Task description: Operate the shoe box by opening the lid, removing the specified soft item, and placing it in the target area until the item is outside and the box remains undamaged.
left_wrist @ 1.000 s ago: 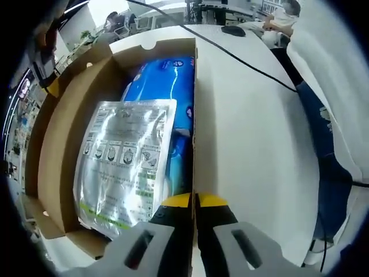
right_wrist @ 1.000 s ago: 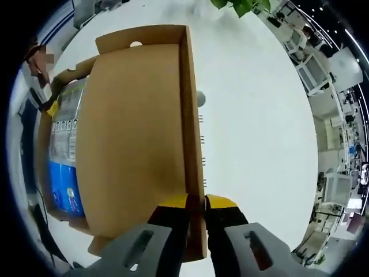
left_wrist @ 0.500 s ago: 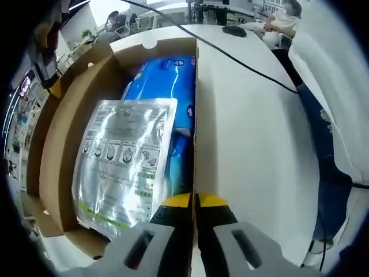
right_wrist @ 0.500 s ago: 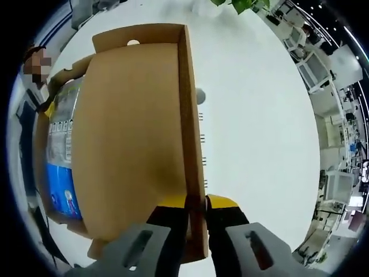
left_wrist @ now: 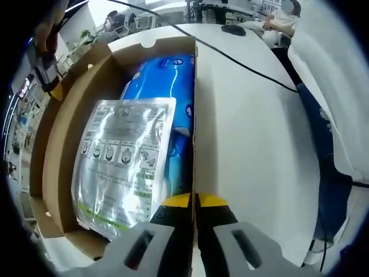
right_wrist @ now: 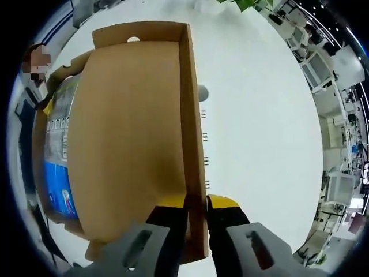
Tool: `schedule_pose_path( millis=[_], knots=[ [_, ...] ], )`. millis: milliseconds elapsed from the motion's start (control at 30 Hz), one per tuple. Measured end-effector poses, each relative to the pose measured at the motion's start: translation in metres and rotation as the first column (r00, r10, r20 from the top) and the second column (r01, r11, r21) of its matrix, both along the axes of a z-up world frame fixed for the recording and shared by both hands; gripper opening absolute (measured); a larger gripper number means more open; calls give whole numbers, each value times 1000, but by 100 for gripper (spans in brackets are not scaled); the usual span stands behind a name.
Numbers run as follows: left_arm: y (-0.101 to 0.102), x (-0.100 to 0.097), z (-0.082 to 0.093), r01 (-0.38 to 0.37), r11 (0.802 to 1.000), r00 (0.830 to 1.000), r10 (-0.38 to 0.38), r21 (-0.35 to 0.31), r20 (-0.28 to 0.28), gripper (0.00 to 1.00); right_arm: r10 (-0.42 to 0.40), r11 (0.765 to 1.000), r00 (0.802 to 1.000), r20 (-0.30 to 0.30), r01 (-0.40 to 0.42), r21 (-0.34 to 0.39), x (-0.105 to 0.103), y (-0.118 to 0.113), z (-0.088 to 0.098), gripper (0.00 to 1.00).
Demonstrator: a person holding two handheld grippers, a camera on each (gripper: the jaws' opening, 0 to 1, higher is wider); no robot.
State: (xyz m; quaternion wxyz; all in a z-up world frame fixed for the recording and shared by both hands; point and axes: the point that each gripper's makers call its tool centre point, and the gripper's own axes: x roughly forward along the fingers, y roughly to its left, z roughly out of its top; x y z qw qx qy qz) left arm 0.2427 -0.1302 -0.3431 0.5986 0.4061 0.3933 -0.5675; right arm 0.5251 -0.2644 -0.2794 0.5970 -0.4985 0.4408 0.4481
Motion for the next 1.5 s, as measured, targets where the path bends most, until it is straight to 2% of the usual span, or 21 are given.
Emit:
schedule_pose_path(
  millis=[167, 233, 367, 767, 1500],
  knots=[
    [0, 0, 0, -1, 1000, 1000, 1, -6, -2, 1, -9, 1000, 1000, -8, 9, 0, -1, 0, -3, 11],
    [0, 0, 0, 1, 1000, 1000, -1, -9, -3, 1, -5, 1000, 1000, -11, 5, -1, 6, -1, -8, 11],
    [-1, -1, 0, 3, 1000, 1000, -3, -8, -3, 1, -11, 1000, 1000, -16, 11, -3, 4, -1, -12, 11],
    [-1, -1, 0, 7, 1000, 1000, -7, -4, 0, 1, -15, 1000, 1000, -19, 14, -15, 19, -8, -27, 12],
    [-1, -1, 0, 2, 1000, 1000, -2, -11, -7, 1, 1, 1000, 1000, -17, -1, -25, 18, -7, -40, 14]
  ],
)
